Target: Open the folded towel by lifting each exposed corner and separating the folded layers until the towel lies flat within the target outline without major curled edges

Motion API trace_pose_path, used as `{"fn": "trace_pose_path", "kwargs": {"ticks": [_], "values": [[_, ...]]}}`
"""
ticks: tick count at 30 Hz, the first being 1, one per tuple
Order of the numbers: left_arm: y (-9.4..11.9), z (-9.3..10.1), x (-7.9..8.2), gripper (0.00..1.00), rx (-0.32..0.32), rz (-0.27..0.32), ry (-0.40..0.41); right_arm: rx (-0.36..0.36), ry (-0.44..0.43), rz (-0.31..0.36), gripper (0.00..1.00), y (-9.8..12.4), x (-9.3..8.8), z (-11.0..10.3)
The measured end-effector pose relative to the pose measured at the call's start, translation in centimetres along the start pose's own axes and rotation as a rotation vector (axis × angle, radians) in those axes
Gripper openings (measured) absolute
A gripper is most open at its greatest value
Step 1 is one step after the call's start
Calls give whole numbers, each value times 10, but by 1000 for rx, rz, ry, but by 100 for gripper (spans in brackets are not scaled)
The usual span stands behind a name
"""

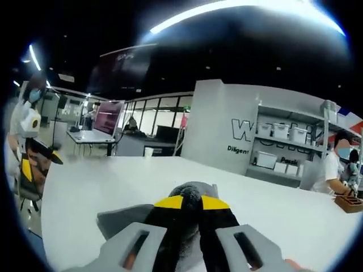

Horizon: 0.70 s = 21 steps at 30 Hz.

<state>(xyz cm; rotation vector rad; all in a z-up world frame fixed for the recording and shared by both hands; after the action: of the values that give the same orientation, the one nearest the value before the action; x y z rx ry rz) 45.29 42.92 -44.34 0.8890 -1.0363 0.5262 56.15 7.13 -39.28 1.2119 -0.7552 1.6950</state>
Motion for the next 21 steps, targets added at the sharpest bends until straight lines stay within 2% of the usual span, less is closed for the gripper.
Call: {"fn": "trace_pose_path", "kwargs": {"ticks": [10, 21], "values": [[-4, 1, 0, 100, -12, -7, -2, -98, -32, -13, 3, 22, -12, 26], [-4, -1, 0, 100, -10, -5, 6, -161, -75, -56, 3, 38, -33, 39]]}}
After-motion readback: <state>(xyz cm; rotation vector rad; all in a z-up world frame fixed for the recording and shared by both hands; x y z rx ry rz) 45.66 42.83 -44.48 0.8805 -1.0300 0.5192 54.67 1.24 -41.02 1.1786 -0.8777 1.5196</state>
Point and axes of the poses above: the point that each gripper's makers call its tool centre point, and the gripper's own axes: y roughly backward along the fingers, z roughly to its right, x roughly out of its top, the point moved 7 cm from there along y, roughly backward along the fingers, and after that the axes turned 9 degrees about y, right-handed, at the moved point
